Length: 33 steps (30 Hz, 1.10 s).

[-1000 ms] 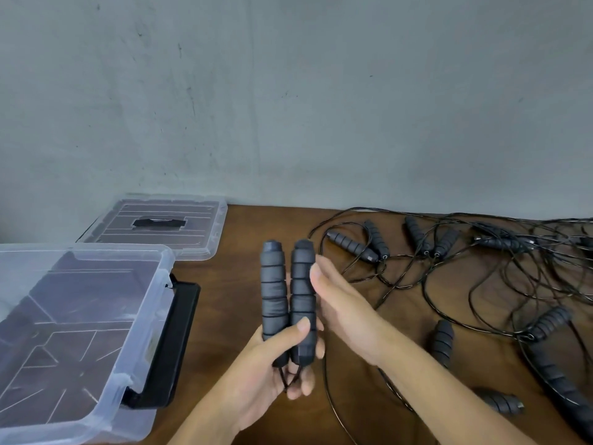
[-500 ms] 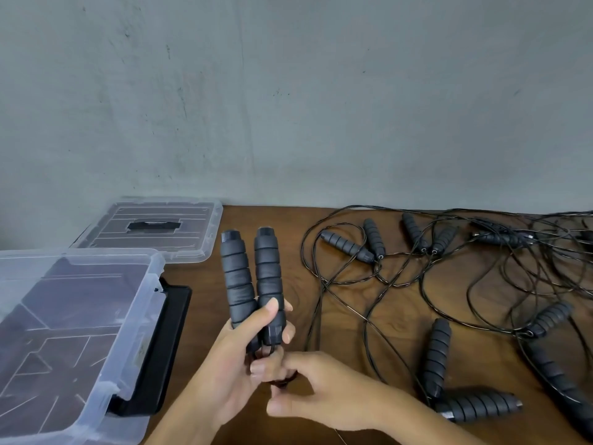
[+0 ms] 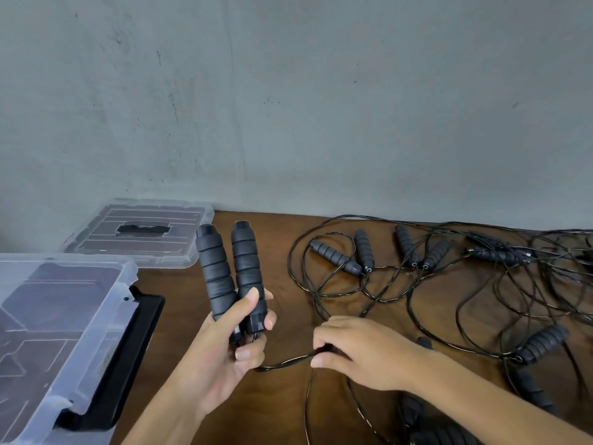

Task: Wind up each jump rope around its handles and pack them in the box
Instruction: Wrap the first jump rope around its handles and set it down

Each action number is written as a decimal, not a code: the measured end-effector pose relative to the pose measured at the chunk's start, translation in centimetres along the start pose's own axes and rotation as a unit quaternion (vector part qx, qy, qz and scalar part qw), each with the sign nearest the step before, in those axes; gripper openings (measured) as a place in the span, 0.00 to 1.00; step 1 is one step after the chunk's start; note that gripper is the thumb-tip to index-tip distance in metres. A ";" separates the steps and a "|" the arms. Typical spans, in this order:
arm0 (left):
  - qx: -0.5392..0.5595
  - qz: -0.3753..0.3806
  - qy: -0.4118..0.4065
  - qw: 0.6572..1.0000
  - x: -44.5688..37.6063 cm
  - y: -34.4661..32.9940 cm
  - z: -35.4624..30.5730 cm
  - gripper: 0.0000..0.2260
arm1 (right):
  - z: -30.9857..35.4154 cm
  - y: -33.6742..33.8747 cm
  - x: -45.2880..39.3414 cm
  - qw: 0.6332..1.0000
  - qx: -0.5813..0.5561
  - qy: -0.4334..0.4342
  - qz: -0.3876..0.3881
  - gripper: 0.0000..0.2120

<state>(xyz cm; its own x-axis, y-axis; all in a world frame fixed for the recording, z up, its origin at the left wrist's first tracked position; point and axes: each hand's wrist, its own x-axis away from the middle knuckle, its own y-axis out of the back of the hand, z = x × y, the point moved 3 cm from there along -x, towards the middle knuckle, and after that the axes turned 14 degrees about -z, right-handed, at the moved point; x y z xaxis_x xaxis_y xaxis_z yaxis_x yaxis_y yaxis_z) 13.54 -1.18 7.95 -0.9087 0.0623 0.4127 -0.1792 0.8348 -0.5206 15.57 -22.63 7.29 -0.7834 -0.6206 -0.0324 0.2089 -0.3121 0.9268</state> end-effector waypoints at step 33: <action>-0.329 0.083 0.103 0.935 -3.0 -10.7 4.5 0.09 | -4.9 12.8 0.1 0.859 0.265 0.310 -0.309 0.14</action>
<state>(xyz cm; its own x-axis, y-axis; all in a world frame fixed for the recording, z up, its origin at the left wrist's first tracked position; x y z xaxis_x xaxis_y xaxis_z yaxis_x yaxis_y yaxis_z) 16.47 -12.78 8.92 -0.7992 0.2691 0.5374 0.2913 0.9556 -0.0453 21.02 -30.24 17.27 -0.1521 -0.7688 -0.6212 -0.5599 -0.4509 0.6951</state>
